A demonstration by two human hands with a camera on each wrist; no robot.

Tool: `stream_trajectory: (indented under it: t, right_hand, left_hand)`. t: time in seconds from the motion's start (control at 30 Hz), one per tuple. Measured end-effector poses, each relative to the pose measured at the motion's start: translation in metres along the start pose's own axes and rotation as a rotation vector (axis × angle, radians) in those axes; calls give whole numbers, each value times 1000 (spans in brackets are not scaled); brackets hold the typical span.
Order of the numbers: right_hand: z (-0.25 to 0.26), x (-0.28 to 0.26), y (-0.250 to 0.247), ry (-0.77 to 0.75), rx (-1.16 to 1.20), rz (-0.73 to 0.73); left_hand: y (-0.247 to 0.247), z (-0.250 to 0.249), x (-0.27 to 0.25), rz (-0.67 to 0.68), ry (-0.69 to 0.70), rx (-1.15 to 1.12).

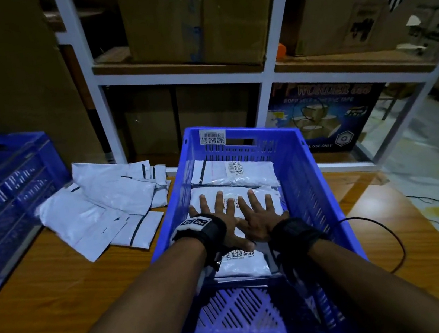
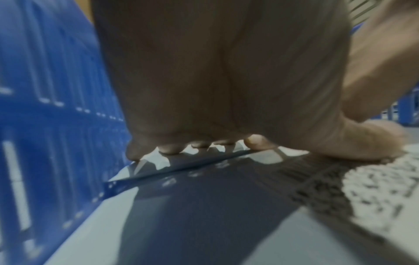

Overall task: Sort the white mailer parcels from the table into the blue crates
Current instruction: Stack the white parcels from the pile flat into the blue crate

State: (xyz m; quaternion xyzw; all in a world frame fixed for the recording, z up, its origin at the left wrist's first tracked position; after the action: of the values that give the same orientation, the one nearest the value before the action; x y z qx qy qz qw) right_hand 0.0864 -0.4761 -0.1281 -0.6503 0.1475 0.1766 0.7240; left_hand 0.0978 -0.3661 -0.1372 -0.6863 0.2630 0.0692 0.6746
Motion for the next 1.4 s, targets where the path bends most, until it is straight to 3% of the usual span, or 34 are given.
stream_trajectory:
  t: [0.2,0.33,0.53,0.73,0.9,1.1,1.4]
  right_hand:
    - [0,17,14,-69,-103,45]
    - [3,2,-12,-67,-91,-11]
    - [10,-17,-91,-80,60,-334]
    - [32,-67,-171,-224,-19,-765]
    - [64,-96,-214,-382,-42,-916]
    - [125,-111,-238,-488,-45,-913]
    - [258,-72,-245,-469,-198,-600]
  left_hand:
    - [0,4,-1,-42,-7,-7]
    - [-13,3,-4,-86,-12,-19]
    - [-83,-13,-24,-270,12,-46]
    - [-152,-19,-69,-431,34,-80]
    - [-195,4,-116,-570,29,-41]
    - [-218,67,-163,-629,-43,53]
    - [-196,207,-168,-620,2,75]
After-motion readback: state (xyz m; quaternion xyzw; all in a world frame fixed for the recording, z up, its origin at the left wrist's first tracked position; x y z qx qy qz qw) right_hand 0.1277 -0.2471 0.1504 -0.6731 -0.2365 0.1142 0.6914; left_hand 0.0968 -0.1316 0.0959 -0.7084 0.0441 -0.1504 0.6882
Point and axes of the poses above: each hand's wrist, its own x-axis towards the middle knuckle, its own y-axis out of the palm, z = x × y, the point moved 9 cm from there along x, towards the middle knuckle, and after that the axes turned 4 degrees about -z, right-handed, at the moved point
